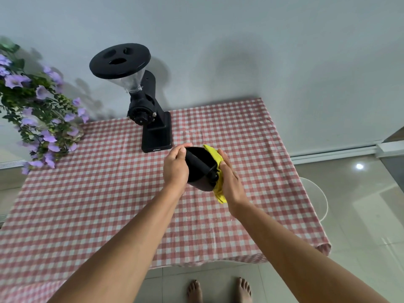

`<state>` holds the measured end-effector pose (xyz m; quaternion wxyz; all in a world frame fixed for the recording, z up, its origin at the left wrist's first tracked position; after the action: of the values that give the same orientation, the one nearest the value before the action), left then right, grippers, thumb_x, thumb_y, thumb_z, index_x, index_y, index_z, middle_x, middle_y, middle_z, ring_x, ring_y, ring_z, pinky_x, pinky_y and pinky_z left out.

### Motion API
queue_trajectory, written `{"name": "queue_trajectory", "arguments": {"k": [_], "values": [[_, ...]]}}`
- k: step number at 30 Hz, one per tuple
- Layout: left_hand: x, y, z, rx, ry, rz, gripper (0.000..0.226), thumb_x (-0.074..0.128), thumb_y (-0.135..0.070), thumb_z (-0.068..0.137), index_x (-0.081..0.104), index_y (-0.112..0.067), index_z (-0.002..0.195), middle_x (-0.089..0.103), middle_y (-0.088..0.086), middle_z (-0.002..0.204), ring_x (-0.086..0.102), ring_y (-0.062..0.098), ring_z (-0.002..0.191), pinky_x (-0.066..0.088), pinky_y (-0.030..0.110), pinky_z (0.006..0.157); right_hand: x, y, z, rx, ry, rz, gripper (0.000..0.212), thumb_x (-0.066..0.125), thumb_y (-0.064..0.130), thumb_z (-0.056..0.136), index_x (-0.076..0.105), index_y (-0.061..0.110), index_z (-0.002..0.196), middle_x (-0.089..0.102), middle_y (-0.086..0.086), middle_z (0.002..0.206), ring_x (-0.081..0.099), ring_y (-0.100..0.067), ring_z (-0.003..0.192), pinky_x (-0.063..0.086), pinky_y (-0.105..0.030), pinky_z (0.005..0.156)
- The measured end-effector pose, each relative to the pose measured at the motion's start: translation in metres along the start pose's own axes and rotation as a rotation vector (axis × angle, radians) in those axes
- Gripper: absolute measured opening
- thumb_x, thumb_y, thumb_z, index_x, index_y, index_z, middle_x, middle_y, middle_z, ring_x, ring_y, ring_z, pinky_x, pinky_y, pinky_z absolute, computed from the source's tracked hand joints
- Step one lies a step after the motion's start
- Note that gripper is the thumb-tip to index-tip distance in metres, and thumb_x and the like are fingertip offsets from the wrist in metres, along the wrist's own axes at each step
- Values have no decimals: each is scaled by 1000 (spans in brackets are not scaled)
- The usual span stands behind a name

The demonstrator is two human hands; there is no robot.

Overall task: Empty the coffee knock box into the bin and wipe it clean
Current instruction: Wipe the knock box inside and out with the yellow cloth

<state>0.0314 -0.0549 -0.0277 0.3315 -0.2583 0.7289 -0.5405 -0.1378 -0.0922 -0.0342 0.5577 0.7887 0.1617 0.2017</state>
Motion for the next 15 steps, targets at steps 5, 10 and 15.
{"name": "queue_trajectory", "arguments": {"k": [5, 10, 15], "values": [[9, -11, 0, 78, 152, 37, 36, 47, -31, 105, 75, -50, 90, 74, -8, 110, 67, 13, 108, 52, 28, 90, -10, 13, 10, 176, -66, -7, 30, 35, 39, 102, 64, 32, 105, 66, 2, 98, 62, -14, 91, 50, -11, 50], [1, -8, 7, 34, 66, 38, 30, 46, -29, 106, 76, -34, 103, 73, -8, 115, 64, 14, 113, 52, 34, 98, 4, 5, -3, -69, 14, 37, 44, 29, 35, 108, 36, 36, 151, 36, 5, 158, 38, -13, 142, 39, -36, 114], [9, -13, -4, 118, 257, 108, 36, 47, -26, 106, 76, -44, 94, 74, -18, 113, 64, 2, 112, 48, 28, 101, -9, -3, 7, 155, -11, -10, 36, 34, 35, 105, 64, 25, 120, 69, 5, 99, 65, -9, 90, 51, -17, 65]]}}
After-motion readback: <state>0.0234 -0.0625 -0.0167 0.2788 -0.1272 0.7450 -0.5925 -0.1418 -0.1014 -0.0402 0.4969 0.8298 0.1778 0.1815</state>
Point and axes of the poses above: each hand's wrist, its own z-axis towards the middle knuckle, its own x-axis out of the palm, y = z × x, the point moved 7 cm from there along z, towards the middle knuckle
